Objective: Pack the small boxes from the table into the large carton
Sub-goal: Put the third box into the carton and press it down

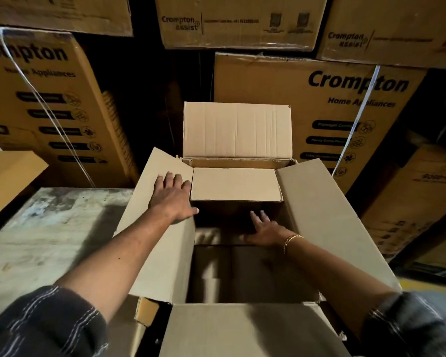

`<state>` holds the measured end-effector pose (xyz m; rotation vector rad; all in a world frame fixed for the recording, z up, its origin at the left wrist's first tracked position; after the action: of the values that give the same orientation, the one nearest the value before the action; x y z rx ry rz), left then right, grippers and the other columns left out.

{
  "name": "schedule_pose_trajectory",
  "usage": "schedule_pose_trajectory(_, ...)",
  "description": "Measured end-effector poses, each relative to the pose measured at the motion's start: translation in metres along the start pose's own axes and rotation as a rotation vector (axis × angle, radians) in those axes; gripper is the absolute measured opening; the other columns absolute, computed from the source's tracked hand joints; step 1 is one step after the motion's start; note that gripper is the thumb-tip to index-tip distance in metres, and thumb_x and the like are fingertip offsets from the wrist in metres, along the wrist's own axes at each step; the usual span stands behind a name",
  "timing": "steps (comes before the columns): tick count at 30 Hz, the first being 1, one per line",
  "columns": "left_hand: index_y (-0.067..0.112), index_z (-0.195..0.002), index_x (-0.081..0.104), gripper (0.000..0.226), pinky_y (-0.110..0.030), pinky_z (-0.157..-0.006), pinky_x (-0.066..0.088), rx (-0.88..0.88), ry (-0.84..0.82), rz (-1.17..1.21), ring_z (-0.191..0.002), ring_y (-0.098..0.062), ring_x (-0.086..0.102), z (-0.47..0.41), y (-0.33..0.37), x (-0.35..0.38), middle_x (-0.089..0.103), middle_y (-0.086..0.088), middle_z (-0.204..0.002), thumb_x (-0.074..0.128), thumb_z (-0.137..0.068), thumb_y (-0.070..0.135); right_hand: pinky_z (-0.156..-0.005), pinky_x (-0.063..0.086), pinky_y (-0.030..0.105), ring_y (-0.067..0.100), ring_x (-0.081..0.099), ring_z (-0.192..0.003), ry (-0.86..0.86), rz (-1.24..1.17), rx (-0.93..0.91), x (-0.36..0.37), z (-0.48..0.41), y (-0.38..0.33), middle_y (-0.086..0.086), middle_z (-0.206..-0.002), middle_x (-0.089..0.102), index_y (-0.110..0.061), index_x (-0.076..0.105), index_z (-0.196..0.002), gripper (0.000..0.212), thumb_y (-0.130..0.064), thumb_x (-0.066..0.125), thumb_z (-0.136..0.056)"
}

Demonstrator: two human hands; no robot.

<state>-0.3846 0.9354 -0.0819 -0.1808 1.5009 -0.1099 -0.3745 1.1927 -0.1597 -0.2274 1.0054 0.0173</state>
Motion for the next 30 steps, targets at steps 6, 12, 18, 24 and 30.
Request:
schedule_pose_trajectory(6, 0.016, -0.153, 0.023, 0.093, -0.047, -0.095, 0.034, 0.003, 0.301, 0.056, -0.125, -0.03, 0.045, -0.041, -0.008, -0.024, 0.052, -0.009, -0.14, 0.046, -0.084, 0.073, -0.122, 0.016, 0.055, 0.036, -0.001, -0.154, 0.581, 0.055, -0.058, -0.069, -0.019, -0.004, 0.016, -0.167, 0.009, -0.019, 0.012, -0.159, 0.088, -0.062, 0.048, -0.092)
schedule_pose_trajectory(12, 0.018, -0.156, -0.01, 0.111, -0.048, -0.094, 0.044, -0.007, 0.478, 0.173, -0.121, -0.038, 0.054, -0.084, -0.016, -0.039, 0.04, -0.018, -0.151, 0.06, -0.084, 0.064, -0.119, 0.013, 0.065, 0.036, -0.004, -0.154, 0.606, 0.1, -0.065, -0.142, -0.065, 0.012, -0.002, -0.168, -0.017, -0.032, -0.007, -0.16, 0.098, -0.053, 0.058, -0.089)
schedule_pose_trajectory(18, 0.034, -0.156, -0.013, 0.101, -0.053, -0.108, 0.031, 0.068, 0.242, -0.002, -0.136, -0.038, 0.04, -0.123, -0.005, -0.002, 0.022, -0.014, -0.163, 0.049, -0.086, 0.071, -0.113, 0.032, 0.061, 0.045, 0.031, -0.144, 0.429, 0.104, -0.056, -0.157, -0.109, 0.029, -0.001, -0.169, -0.006, -0.033, 0.0, -0.16, 0.094, -0.046, 0.06, -0.09)
schedule_pose_trajectory(24, 0.032, -0.158, 0.001, 0.088, -0.054, -0.104, 0.025, 0.071, 0.14, -0.154, -0.135, -0.031, 0.04, -0.135, -0.001, 0.011, 0.051, -0.006, -0.146, 0.042, -0.09, 0.069, -0.111, 0.025, 0.064, 0.036, 0.041, -0.136, 0.498, 0.252, 0.007, -0.151, -0.125, 0.042, -0.007, -0.165, 0.008, -0.041, 0.008, -0.156, 0.086, -0.047, 0.057, -0.086)
schedule_pose_trajectory(30, 0.031, -0.158, 0.003, 0.086, -0.053, -0.103, 0.025, 0.071, 0.13, -0.163, -0.135, -0.031, 0.04, -0.133, -0.001, 0.01, 0.051, -0.006, -0.146, 0.041, -0.091, 0.068, -0.113, 0.021, 0.061, 0.036, 0.029, -0.145, 0.475, 0.228, 0.024, -0.146, -0.123, 0.039, -0.01, -0.168, -0.001, -0.04, 0.004, -0.158, 0.089, -0.048, 0.057, -0.087)
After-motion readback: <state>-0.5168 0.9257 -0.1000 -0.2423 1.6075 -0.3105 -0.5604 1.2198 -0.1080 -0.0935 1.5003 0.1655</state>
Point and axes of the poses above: each hand's wrist, its own z-axis away from the middle knuckle, its own x-axis out of the palm, y = z × x, the point moved 7 cm from there along -z, towards the middle knuckle
